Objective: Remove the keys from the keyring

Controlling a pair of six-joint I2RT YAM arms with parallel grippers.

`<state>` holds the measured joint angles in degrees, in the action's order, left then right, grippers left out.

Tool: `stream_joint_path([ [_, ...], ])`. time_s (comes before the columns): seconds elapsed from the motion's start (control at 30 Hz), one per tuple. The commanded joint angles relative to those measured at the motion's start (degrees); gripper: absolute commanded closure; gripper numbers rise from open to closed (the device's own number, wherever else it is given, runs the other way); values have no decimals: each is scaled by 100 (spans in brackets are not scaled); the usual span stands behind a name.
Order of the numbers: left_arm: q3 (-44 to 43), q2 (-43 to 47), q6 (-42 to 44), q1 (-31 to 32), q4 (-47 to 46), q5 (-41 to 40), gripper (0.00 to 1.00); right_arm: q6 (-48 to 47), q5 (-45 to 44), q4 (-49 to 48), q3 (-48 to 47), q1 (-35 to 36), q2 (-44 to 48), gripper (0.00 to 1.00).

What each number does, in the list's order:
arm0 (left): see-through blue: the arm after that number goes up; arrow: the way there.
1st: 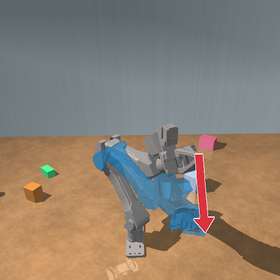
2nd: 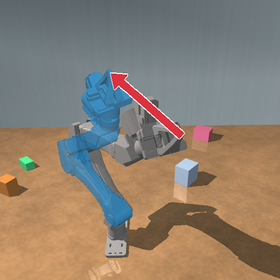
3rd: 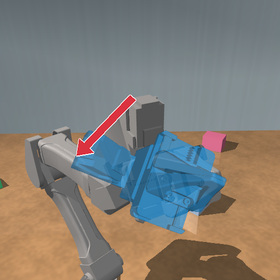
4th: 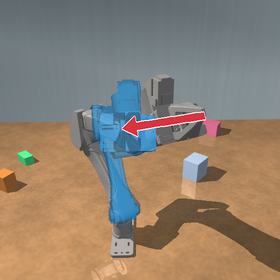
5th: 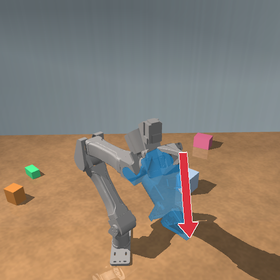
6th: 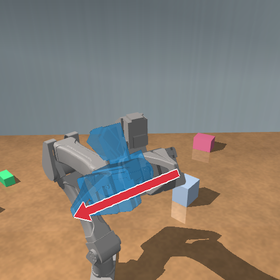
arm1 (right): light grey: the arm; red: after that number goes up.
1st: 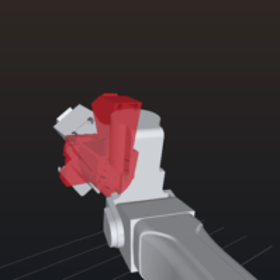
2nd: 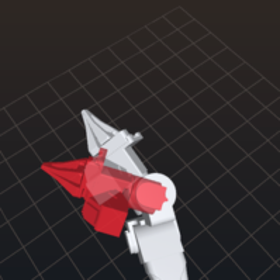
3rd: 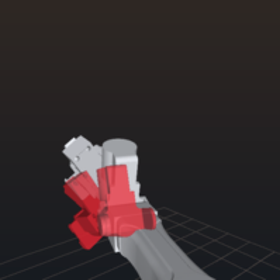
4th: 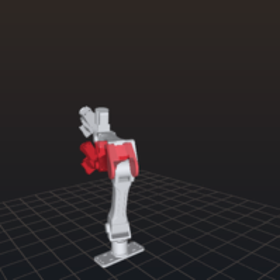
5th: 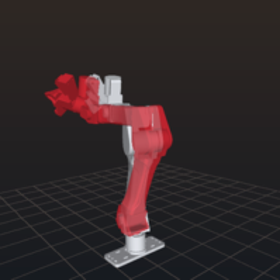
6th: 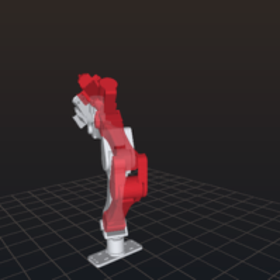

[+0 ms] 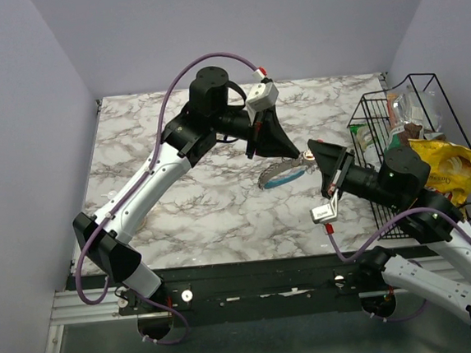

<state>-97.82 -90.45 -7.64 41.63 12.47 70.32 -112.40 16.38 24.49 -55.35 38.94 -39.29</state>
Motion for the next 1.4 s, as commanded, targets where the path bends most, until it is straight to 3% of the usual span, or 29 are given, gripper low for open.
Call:
stream_joint_path([
  [0.0, 131, 107, -764, -32, -964, 7, 100, -1634, 304, -374, 446, 0, 96, 99],
  [0.13, 429, 98, -1755, -111, -1886, 121, 100, -1935, 454, -656, 657, 17, 115, 99],
  [0.3, 887, 107, -2900, -269, -3504, 209, 99, -1602, 340, -805, 508, 26, 62, 99],
  [0.4, 1002, 151, -2893, -339, -3541, 236, 79, -1374, 278, -945, 359, 17, 35, 99],
  [0.53, 1081, 203, -2735, -392, -3436, 306, 72, -1118, 190, -999, 113, 26, 9, 99],
  [0.63, 1046, 230, -2366, -436, -3068, 271, 63, -907, 129, -1043, -107, 17, -35, 99],
  [0.93, 467, 204, -644, -384, -1073, 52, 52, -564, 172, -911, -380, 26, -61, 99],
  [1.37, -229, 19, 929, 82, 597, -10, 48, 200, 172, -911, -670, 26, -255, 99],
])
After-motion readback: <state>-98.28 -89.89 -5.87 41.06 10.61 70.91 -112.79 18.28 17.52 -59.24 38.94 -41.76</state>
